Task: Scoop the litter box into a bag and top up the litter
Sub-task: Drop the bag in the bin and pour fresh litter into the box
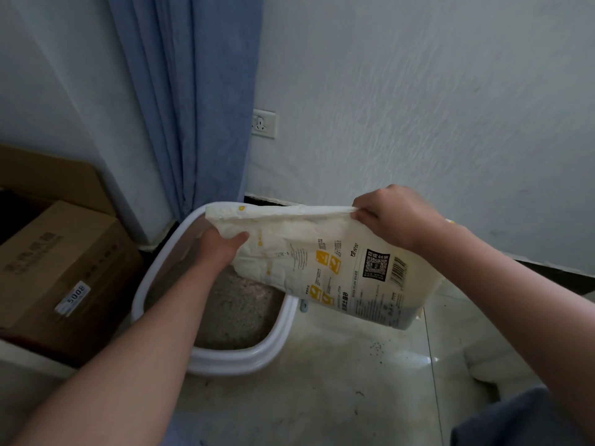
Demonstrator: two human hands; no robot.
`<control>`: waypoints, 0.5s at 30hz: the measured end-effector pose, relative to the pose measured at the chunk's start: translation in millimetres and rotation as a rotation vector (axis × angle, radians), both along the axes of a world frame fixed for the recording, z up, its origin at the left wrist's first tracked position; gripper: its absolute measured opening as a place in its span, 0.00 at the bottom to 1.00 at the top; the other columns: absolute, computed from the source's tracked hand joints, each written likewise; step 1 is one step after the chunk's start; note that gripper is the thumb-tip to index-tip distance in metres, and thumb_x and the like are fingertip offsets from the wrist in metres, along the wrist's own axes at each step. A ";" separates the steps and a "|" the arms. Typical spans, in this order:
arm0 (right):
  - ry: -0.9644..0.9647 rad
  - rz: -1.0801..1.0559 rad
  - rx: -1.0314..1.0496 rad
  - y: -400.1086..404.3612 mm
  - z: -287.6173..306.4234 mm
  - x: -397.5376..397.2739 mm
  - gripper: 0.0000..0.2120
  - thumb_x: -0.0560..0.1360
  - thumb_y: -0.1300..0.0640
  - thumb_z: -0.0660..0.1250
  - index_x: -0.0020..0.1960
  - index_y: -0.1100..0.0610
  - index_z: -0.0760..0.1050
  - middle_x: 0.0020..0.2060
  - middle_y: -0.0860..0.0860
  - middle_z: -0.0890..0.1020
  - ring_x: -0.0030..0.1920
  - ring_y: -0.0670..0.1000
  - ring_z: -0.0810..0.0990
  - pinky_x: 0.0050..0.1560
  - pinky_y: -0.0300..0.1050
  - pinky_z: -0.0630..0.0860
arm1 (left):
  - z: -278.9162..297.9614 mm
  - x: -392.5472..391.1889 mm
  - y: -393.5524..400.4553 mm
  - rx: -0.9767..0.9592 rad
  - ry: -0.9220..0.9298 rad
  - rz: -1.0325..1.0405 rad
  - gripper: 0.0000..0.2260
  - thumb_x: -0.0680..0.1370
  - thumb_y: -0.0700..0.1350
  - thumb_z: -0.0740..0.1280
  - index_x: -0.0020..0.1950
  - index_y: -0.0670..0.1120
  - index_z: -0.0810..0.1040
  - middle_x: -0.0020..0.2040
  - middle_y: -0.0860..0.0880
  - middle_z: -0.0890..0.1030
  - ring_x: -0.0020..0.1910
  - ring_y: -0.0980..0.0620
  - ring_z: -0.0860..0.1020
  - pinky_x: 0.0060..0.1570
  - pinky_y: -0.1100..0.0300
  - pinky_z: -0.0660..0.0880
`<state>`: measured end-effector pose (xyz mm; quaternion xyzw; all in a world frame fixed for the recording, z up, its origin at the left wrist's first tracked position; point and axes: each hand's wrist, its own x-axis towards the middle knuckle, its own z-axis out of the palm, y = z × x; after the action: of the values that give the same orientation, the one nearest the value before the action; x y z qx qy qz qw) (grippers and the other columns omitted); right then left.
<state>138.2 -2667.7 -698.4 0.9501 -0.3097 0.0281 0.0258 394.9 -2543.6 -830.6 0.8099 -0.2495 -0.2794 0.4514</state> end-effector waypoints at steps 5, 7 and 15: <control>0.008 0.006 0.009 1.9 -1.0 5.6 0.13 0.79 0.51 0.59 0.39 0.54 0.73 0.30 0.49 0.75 0.35 0.55 0.72 0.36 0.48 0.72 | -2.8 4.9 2.9 -0.007 0.014 0.013 0.24 0.75 0.46 0.73 0.68 0.40 0.73 0.66 0.40 0.77 0.64 0.43 0.75 0.52 0.60 0.68; 0.015 0.013 0.001 2.0 -0.2 7.7 0.13 0.79 0.51 0.59 0.39 0.54 0.72 0.30 0.50 0.75 0.35 0.55 0.72 0.35 0.47 0.71 | -4.4 7.4 2.8 -0.021 0.018 0.016 0.24 0.75 0.47 0.73 0.69 0.41 0.73 0.66 0.41 0.77 0.64 0.43 0.75 0.53 0.59 0.69; 0.028 0.004 0.005 -1.7 1.4 7.5 0.14 0.79 0.52 0.59 0.37 0.55 0.71 0.28 0.48 0.72 0.34 0.54 0.72 0.33 0.46 0.66 | -5.6 7.7 -1.4 -0.019 0.023 0.028 0.27 0.75 0.49 0.73 0.71 0.42 0.71 0.68 0.42 0.75 0.66 0.44 0.74 0.60 0.56 0.69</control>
<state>145.7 -2669.5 -697.1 0.9511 -0.3073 0.0140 0.0277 402.6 -2544.9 -836.1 0.8057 -0.2356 -0.2798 0.4659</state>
